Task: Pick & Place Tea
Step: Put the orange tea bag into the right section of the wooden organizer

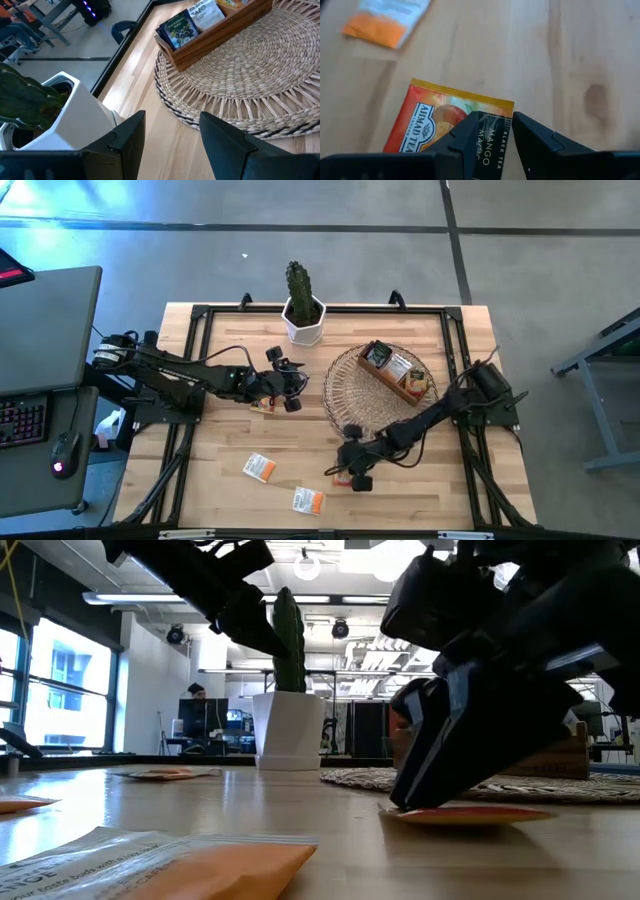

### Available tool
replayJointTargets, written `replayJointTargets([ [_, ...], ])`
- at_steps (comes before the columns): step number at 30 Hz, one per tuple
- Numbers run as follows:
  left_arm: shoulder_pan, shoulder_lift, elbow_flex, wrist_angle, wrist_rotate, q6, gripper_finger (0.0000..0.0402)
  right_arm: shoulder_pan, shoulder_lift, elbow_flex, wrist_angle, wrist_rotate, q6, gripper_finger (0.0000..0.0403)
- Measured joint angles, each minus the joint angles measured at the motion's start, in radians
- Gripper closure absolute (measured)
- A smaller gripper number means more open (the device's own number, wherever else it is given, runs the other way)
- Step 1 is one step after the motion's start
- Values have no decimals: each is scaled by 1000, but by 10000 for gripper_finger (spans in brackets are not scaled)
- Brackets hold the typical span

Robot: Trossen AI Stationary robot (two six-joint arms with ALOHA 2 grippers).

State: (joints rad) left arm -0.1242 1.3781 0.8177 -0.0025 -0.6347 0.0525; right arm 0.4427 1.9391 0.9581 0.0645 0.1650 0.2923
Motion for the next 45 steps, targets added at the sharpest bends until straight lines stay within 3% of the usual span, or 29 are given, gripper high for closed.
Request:
replayJointTargets([
  [3, 0, 0, 0, 0, 0, 0, 218, -3, -2, -2, -35, 12, -2, 309],
  [8, 0, 0, 0, 0, 0, 0, 218, -19, -1, -5, -41, -31, 16, 392],
  [16, 0, 0, 0, 0, 0, 2, 218, -18, -47, -1, -47, -49, 18, 398],
  [21, 0, 0, 0, 0, -1, 3, 218, -11, -115, 21, -50, -53, 47, 362],
  [29, 0, 0, 0, 0, -2, 3, 218, 21, -128, 60, -151, -105, 45, 270],
  [33, 0, 0, 0, 1, -2, -8, 218, 36, -103, 56, -230, -50, 40, 236],
  [39, 0, 0, 0, 1, -1, -8, 218, 38, -57, 60, -244, -17, -2, 212],
  [45, 0, 0, 0, 2, -2, -9, 218, 34, -15, 63, -233, -13, -10, 214],
])
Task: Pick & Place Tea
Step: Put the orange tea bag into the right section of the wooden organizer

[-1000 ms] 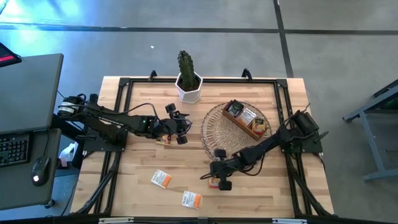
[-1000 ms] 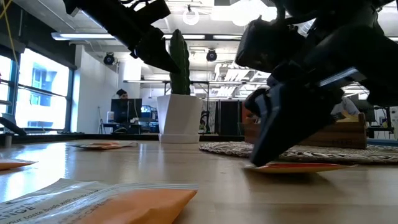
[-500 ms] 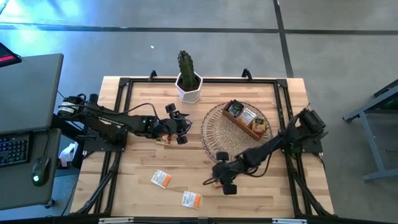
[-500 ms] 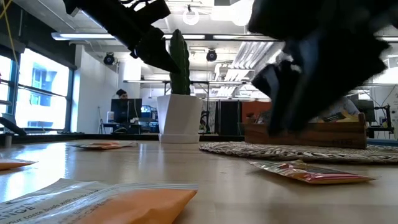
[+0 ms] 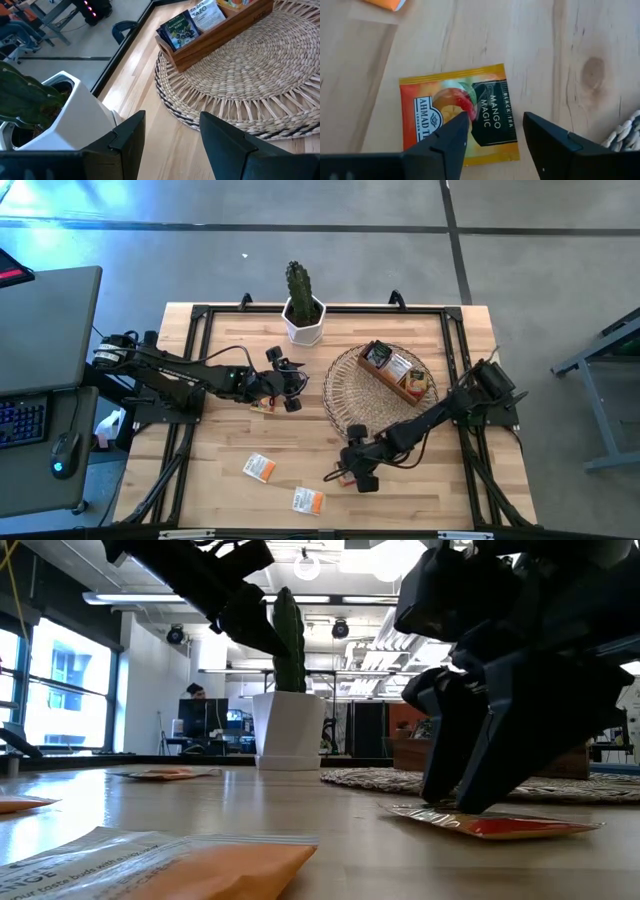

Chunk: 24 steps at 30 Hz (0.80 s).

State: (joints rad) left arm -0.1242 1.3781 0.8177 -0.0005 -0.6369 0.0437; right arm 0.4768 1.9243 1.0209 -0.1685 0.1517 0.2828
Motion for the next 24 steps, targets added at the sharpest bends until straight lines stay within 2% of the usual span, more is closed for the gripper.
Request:
replayJointTargets([
  [4, 0, 0, 0, 0, -1, 0, 218, -10, 2, -1, -5, -20, 4, 252],
  [8, 0, 0, 0, 0, -1, 0, 218, -30, 2, -1, -9, -60, 4, 327],
  [10, 0, 0, 0, 0, -1, 0, 218, -35, -2, -3, -1, -38, 3, 370],
  [12, 0, 0, 0, 0, -1, 0, 218, -36, -19, -3, 2, 30, -18, 393],
  [17, 0, 0, 0, -1, -1, 1, 218, -40, -137, -9, -132, 200, -31, 381],
  [19, 0, 0, 0, -1, -1, 1, 218, -39, -221, 7, -279, 317, 35, 389],
  [24, 0, 0, 0, -1, -1, 2, 218, -38, -420, 13, -747, 600, 375, 394],
])
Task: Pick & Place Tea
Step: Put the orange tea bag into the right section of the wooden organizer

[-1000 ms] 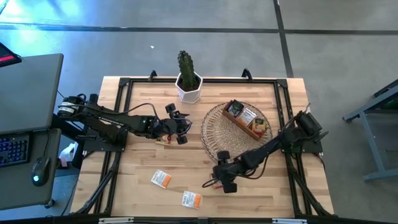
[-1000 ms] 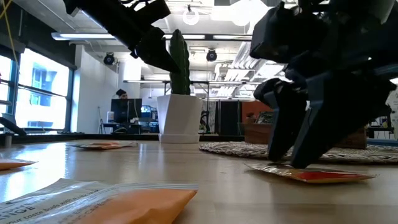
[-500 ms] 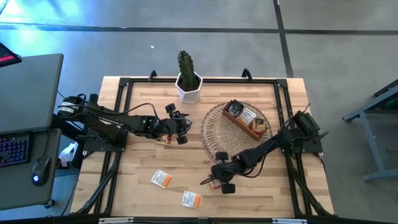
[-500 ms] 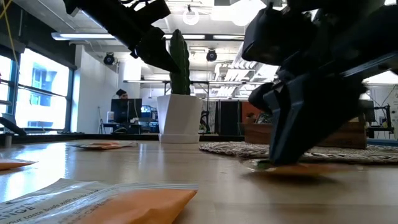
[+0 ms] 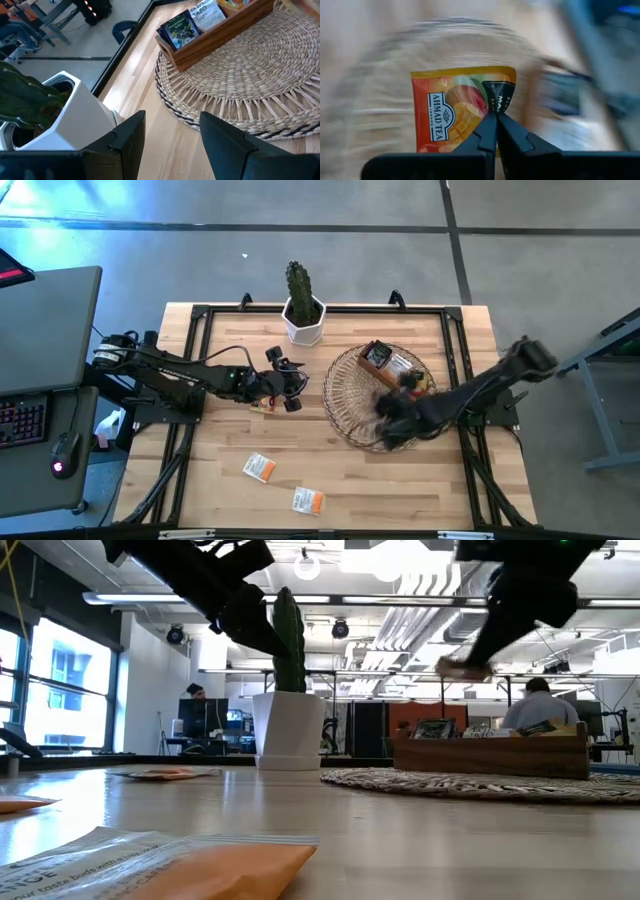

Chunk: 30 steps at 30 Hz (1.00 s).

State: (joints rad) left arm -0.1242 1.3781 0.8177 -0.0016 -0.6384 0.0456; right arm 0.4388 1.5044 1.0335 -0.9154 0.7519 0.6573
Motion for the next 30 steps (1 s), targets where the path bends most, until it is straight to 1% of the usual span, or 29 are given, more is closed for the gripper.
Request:
replayJointTargets([
  [2, 0, 0, 0, 0, 0, 1, 218, -1, -59, -2, -187, 64, 128, 391],
  [3, 0, 0, 0, 0, 0, 1, 218, -1, -79, -11, -275, 68, 196, 391],
  [4, 0, 0, 0, 0, 0, 2, 218, -5, -96, -25, -344, 56, 258, 393],
  [6, 0, 0, 0, -1, 0, 3, 218, -17, -124, -62, -420, -15, 357, 399],
  [8, 0, 0, 0, -1, 0, 3, 218, -32, -140, -110, -468, -92, 407, 400],
  [9, 0, 0, 0, -1, 0, 3, 218, -39, -141, -133, -479, -114, 414, 399],
  [11, 0, 0, 0, 0, 0, 3, 218, -55, -139, -176, -468, -110, 412, 398],
  [18, 0, 0, 0, 0, -1, 2, 218, -136, -139, -284, -448, -19, 407, 399],
  [21, 0, 0, 0, 2, -1, 2, 218, -162, -140, -312, -413, -22, 350, 401],
  [26, 1, 0, 0, 1, -2, 2, 218, -177, -140, -336, -296, -28, 222, 397],
  [30, 1, 0, 0, 1, -2, 2, 218, -178, -140, -334, -281, -30, 180, 397],
])
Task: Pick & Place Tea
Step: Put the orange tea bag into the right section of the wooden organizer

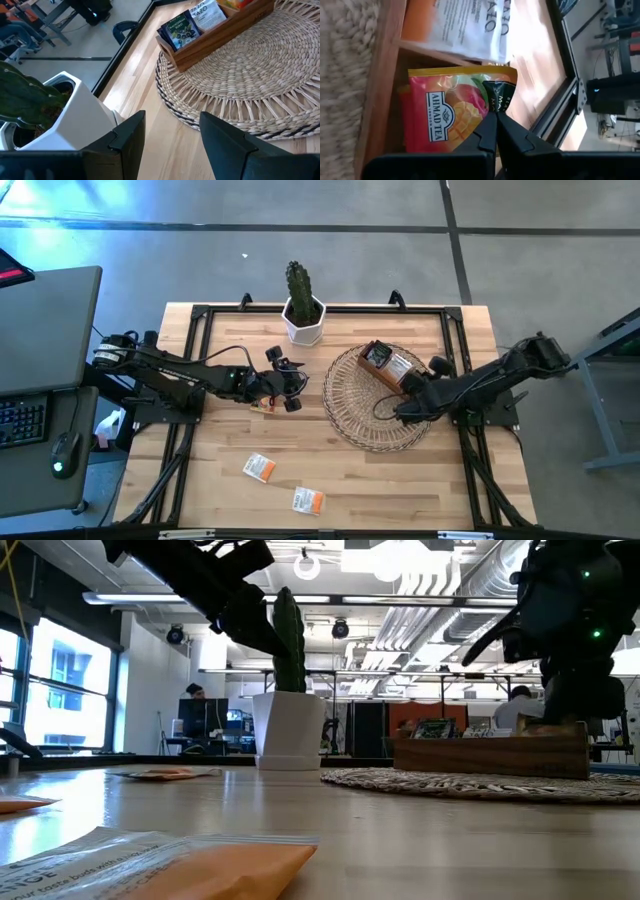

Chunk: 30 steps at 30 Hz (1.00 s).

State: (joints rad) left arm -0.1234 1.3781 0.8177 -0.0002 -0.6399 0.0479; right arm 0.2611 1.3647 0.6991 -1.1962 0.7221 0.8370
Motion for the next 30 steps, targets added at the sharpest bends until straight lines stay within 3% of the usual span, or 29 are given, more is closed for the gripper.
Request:
replayJointTargets([
  [5, 0, 0, 0, 0, -3, 0, 218, 0, 0, 0, -22, -56, 0, 381],
  [17, 0, 0, 0, 0, -6, 0, 218, 0, -1, 6, -25, -164, 42, 297],
  [30, 0, 0, 0, -2, -2, 0, 218, 0, -1, 225, -34, -161, -8, 311],
])
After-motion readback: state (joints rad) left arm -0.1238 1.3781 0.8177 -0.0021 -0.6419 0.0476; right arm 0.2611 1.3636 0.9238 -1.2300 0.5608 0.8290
